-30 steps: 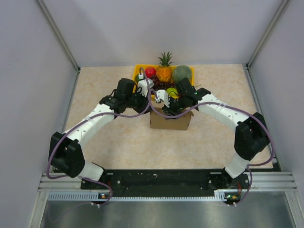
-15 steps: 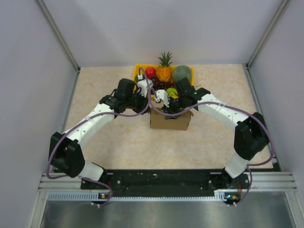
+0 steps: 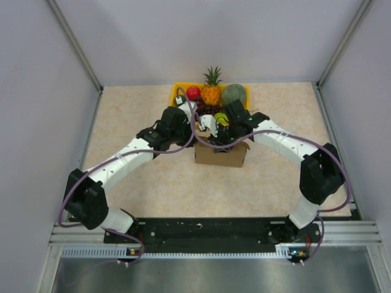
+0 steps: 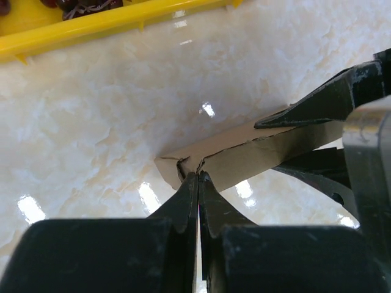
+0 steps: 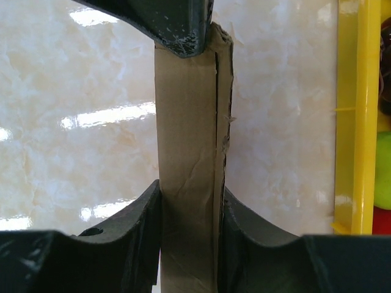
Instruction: Fold the paper box
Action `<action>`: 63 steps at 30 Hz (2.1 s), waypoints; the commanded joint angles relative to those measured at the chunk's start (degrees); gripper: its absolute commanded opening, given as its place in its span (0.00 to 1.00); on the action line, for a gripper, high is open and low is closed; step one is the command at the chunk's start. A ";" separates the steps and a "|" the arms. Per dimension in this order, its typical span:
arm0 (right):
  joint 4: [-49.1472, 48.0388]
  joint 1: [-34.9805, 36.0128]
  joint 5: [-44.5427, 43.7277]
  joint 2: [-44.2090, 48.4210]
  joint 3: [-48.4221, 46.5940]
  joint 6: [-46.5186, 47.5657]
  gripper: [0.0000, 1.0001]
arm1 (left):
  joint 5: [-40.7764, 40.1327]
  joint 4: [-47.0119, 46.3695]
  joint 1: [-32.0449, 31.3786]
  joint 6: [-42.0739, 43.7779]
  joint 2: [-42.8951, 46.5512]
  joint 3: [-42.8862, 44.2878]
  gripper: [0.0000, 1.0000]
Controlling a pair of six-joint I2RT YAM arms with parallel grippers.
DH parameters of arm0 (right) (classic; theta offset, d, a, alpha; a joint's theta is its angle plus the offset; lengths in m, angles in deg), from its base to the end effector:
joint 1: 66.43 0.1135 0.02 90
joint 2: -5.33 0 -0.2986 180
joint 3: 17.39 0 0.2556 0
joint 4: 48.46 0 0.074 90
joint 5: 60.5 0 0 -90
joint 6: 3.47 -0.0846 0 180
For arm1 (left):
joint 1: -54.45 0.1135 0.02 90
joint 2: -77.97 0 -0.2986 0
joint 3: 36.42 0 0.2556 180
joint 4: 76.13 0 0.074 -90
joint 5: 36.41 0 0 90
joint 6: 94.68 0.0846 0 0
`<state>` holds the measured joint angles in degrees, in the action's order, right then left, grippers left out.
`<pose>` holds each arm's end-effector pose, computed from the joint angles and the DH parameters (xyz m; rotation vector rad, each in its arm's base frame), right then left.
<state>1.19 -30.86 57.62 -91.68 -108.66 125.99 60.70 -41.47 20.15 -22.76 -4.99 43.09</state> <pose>0.2982 0.2623 0.2620 -1.6523 1.8366 0.5904 0.2938 -0.2131 0.2970 0.3943 2.2728 -0.6236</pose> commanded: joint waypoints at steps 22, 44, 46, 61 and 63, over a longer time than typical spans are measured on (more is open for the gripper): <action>-0.83 2.05 2.55 -2.31 -2.73 0.00 0.04 | -11.68 -16.69 -6.03 2.88 4.56 -9.07 0.00; -1.01 2.31 2.47 -3.45 -3.43 -2.28 0.05 | -17.39 -26.00 -7.97 -9.15 6.84 -21.37 0.00; -1.01 2.31 2.29 -3.53 -3.43 -2.37 0.05 | -17.05 -25.13 -7.88 -14.07 7.37 -20.76 0.00; -1.09 2.22 2.82 -3.10 -3.35 -2.72 0.05 | -14.15 -20.64 -7.09 -20.49 5.70 -19.26 0.00; -1.09 2.22 2.56 -3.10 -3.34 -2.64 0.05 | -13.62 -22.47 -6.83 -20.76 6.31 -20.40 0.00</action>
<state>1.47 -30.49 57.03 -93.80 -109.88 123.46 40.86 -63.06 13.72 -40.23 1.27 25.67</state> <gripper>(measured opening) 0.338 0.008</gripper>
